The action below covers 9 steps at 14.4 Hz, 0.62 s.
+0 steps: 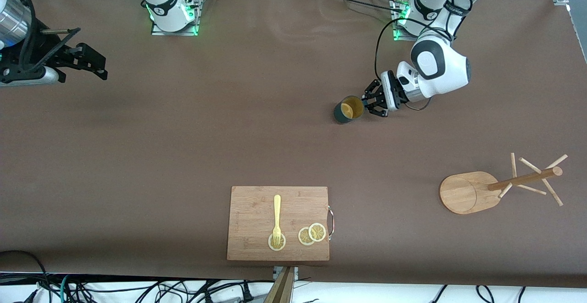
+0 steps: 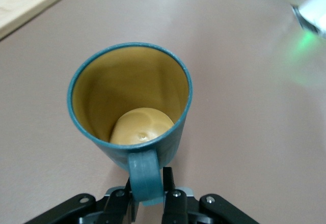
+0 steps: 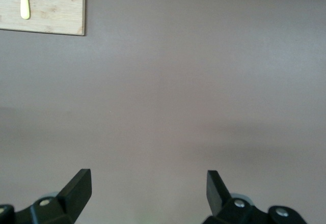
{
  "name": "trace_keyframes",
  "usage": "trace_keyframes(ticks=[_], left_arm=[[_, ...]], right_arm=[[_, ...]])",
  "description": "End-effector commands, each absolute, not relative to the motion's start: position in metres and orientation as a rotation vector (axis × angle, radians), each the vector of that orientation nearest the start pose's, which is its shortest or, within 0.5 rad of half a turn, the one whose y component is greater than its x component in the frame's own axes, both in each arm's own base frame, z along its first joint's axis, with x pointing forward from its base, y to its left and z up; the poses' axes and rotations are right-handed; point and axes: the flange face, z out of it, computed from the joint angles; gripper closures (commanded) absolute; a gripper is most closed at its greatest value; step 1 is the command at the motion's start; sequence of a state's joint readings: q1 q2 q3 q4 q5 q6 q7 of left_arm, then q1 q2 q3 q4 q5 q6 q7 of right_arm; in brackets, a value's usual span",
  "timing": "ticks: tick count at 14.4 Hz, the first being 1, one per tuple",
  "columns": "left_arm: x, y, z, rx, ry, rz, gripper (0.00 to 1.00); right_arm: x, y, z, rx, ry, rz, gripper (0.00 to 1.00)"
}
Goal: Pass cup and hang on rack
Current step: 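Carry the mug with the left gripper toward the wooden rack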
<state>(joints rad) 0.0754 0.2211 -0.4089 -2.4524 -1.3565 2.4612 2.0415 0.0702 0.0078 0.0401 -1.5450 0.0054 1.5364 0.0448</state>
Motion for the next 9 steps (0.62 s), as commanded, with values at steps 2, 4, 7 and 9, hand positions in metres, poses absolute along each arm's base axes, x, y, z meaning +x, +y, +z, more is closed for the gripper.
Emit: trace_keyframes(ticks=[2, 4, 7, 9], left_arm=[[0.458, -0.134, 0.234, 2.052, -1.188, 0.548, 1.0], [0.48, -0.115, 0.25, 2.071, -1.204, 0.477, 1.0], [0.509, -0.085, 0.277, 2.093, -1.169, 0.432, 1.0], [0.529, -0.068, 0.305, 2.138, -1.085, 0.313, 1.0]], right_arm=[[0.554, 0.062, 0.642, -3.117, -0.087, -0.028, 0.0], [0.554, 0.062, 0.642, -3.119, -0.092, -0.031, 0.0], [0.555, 0.062, 0.639, -3.118, -0.089, -0.024, 0.0], [0.555, 0.062, 0.639, -3.118, -0.089, -0.026, 0.0]])
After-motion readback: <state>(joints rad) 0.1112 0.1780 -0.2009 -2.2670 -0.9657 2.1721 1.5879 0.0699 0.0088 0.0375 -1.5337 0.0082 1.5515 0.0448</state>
